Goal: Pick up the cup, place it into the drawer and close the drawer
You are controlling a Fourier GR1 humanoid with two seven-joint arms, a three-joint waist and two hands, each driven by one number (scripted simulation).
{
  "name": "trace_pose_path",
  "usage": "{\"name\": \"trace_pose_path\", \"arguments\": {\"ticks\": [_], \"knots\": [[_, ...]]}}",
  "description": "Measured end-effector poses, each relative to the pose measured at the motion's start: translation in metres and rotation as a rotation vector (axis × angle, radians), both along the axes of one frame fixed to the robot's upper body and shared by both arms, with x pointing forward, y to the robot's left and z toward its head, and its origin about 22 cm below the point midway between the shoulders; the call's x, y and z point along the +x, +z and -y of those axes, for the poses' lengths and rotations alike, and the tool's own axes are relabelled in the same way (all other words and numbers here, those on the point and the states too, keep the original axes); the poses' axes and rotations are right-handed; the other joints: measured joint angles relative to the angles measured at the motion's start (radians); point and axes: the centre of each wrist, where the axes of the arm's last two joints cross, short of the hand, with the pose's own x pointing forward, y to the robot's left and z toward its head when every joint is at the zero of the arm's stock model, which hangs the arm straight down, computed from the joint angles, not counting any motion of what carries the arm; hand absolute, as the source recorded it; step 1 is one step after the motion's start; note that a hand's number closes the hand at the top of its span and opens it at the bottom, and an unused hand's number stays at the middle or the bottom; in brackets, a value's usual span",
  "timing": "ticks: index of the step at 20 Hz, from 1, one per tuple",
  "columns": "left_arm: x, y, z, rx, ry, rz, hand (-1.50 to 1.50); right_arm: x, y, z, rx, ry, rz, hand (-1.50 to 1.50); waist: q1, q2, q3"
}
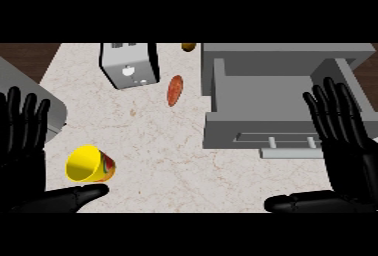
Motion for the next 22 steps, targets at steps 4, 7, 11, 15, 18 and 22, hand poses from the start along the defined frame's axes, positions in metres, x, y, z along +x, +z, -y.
{"name": "trace_pose_path", "arguments": {"ticks": [4, 7, 11, 15, 18, 22], "knots": [[-0.001, 0.001, -0.001, 0.0, 0.01, -0.016, -1.5, 0.007, 0.002, 0.004, 0.008, 0.003, -0.005, -1.5, 0.0, 0.0, 0.0], [0.005, -0.006, 0.0, 0.0, 0.023, -0.032, -1.5, 0.011, 0.004, 0.007, 0.008, 0.005, -0.003, -1.5, 0.0, 0.0, 0.0], [0.002, -0.013, -0.003, -0.006, 0.036, -0.051, -1.5, 0.007, 0.005, 0.011, 0.009, -0.001, 0.002, -1.5, 0.0, 0.0, 0.0], [-0.001, -0.023, -0.014, -0.005, 0.056, -0.08, -1.5, 0.004, 0.008, 0.008, 0.009, -0.004, 0.003, -1.5, 0.0, 0.0, 0.0], [-0.005, -0.038, -0.016, -0.01, 0.068, -0.109, -1.5, 0.005, 0.005, 0.003, 0.007, -0.002, 0.005, -1.5, 0.001, 0.0, 0.0], [-0.008, -0.053, -0.026, -0.013, 0.092, -0.152, -1.5, 0.001, 0.012, 0.012, 0.0, -0.006, 0.012, -1.5, 0.0, 0.0, 0.0]]}}
